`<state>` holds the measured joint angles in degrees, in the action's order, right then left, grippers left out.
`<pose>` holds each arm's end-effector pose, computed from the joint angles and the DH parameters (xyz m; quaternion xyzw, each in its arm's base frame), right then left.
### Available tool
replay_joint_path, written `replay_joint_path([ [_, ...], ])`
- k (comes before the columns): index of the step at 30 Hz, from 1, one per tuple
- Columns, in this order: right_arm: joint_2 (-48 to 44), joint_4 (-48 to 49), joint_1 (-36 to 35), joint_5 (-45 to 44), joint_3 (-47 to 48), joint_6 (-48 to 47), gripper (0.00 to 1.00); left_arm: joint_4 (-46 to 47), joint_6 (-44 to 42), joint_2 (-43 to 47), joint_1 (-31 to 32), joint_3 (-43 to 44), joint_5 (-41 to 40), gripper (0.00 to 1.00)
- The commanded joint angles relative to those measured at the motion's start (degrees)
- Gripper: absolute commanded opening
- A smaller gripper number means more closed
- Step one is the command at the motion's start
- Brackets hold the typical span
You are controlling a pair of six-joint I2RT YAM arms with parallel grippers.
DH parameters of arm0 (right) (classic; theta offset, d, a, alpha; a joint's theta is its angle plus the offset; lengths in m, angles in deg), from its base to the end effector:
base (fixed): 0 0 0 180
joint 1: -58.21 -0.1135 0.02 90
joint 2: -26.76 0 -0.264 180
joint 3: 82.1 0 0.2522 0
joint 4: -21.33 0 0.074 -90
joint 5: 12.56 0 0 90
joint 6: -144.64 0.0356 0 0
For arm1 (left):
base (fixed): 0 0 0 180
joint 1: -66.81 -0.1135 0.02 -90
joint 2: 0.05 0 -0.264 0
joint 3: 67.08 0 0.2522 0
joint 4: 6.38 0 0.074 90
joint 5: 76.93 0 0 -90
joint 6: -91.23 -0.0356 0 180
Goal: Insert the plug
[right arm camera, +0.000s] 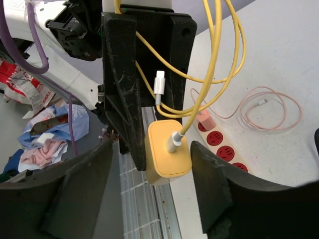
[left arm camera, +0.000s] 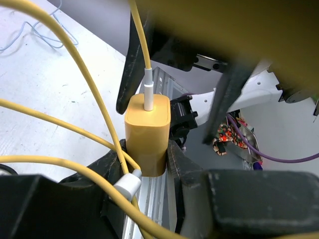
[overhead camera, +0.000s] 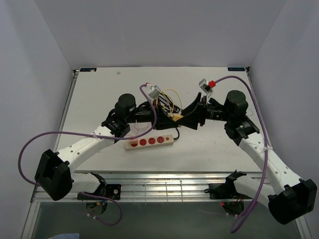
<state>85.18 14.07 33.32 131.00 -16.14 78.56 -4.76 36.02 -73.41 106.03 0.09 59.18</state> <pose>0.1938 0.1215 0.3720 -0.3247 0.6270 0.5509 0.4449 0.2112 -0.2055 0.3314 0.2916 0.6653 -0.6055 0.3253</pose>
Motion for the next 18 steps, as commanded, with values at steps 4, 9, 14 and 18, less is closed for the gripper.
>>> replay_joint_path([
  [4, -1.0, 10.9, -0.3, 0.2, -3.7, 7.8, 0.54, 0.9, 0.6, 2.2, 0.1, 2.7, -1.9, 0.0],
  [9, -0.8, 16.5, -0.3, 0.8, -5.7, 11.0, 0.5, 1.6, 0.8, 2.3, 0.3, 2.7, -2.3, 0.0],
  [14, -0.3, 18.5, -0.3, 2.1, -5.6, 13.4, 0.34, 1.5, 1.5, 1.6, 0.3, 2.9, -3.7, 0.0],
  [18, -0.6, 18.5, -0.3, 1.5, -5.5, 13.2, 0.14, 1.4, 1.9, 0.7, 0.4, 3.6, -4.4, 0.0],
])
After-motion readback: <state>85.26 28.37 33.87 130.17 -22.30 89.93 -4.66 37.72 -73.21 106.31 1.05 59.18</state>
